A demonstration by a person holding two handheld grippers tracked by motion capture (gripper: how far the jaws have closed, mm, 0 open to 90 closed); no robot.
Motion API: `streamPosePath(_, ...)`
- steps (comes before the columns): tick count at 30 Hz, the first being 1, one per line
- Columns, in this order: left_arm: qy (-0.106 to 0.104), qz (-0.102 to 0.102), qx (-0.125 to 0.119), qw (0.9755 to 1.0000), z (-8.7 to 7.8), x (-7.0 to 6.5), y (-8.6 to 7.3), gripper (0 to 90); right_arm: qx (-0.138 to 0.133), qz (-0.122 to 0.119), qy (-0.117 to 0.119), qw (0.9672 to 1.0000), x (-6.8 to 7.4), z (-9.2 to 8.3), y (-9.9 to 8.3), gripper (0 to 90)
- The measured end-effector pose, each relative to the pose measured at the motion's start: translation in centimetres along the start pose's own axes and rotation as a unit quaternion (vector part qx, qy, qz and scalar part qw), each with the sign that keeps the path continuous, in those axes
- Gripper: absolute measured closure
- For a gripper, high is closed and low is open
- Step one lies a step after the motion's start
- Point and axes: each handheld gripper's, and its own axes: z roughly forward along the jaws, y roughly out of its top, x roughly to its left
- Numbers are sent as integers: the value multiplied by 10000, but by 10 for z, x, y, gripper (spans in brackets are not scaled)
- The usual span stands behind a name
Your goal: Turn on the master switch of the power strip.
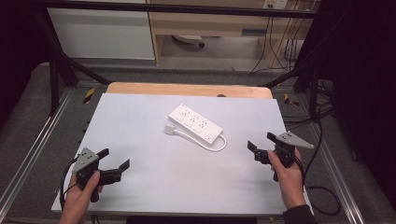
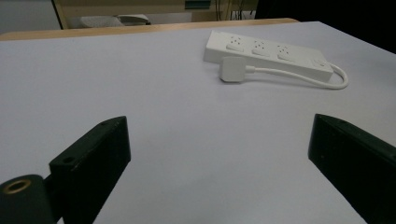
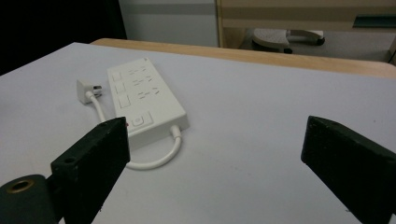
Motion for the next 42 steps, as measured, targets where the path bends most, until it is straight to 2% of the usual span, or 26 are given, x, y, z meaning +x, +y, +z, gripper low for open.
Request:
streamPosePath(7,9,4,13,10000,-1,-1,0,57,37,9,85,10000,2,13,17,72)
streamPosePath(13,0,15,30,10000,0,0,0,57,206,17,37,9998,0,30,27,52)
streamPosePath(17,0,6,32,10000,0,0,0,57,255,96,-47,9996,-3,40,34,57)
streamPosePath(20,4,22,38,10000,0,0,0,57,248,50,-56,9997,-4,46,38,64)
streamPosePath(27,-13,29,41,10000,0,0,-1,57,140,43,-60,9999,-4,54,44,165)
streamPosePath(31,-5,23,44,10000,1,0,-1,57,-50,151,-36,9999,-4,59,48,272)
streamPosePath(34,-19,14,60,10000,1,0,-1,56,-109,112,-65,9999,-2,63,50,334)
streamPosePath(42,-16,18,56,10000,1,0,-1,57,-110,45,-53,9999,1,73,53,465)
